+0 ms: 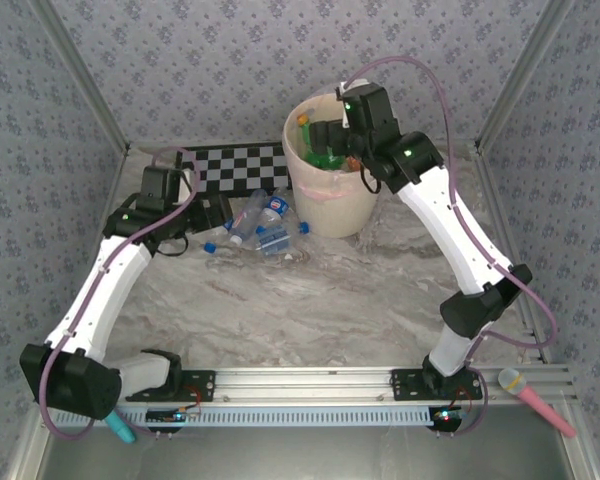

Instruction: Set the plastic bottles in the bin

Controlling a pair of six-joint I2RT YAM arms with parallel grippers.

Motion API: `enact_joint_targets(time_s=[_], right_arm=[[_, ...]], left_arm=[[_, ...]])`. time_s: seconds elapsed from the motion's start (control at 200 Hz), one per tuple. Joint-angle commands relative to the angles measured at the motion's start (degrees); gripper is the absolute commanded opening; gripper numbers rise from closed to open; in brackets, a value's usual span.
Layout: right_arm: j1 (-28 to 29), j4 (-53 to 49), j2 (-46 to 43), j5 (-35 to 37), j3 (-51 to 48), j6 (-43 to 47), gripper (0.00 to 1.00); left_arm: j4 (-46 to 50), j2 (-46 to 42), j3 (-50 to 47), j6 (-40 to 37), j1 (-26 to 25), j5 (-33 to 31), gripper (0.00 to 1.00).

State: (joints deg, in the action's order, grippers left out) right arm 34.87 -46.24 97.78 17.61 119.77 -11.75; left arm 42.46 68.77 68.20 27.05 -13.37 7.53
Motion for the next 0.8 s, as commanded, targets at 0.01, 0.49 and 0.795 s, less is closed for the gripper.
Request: enact_joint_targets(time_s=[0.01, 0.49, 0.795], right_arm=[[2.3, -2.4, -3.0, -1.8, -1.5, -5.4, 0.99], [0.8, 0.3, -13.8, -18.1, -19.9, -10.6, 1.00], [-7.1, 0.8, -22.5, -25.7, -26.6, -8.3, 0.99]], left_arm=[[0.5, 1.9, -1.0, -0.8, 2.1, 4.7, 0.95], [-2.4, 20.8, 6.2, -3.1, 2.8, -1.7, 0.75], [0.6, 36.6, 17.3, -9.6, 2.8, -3.2, 0.73]])
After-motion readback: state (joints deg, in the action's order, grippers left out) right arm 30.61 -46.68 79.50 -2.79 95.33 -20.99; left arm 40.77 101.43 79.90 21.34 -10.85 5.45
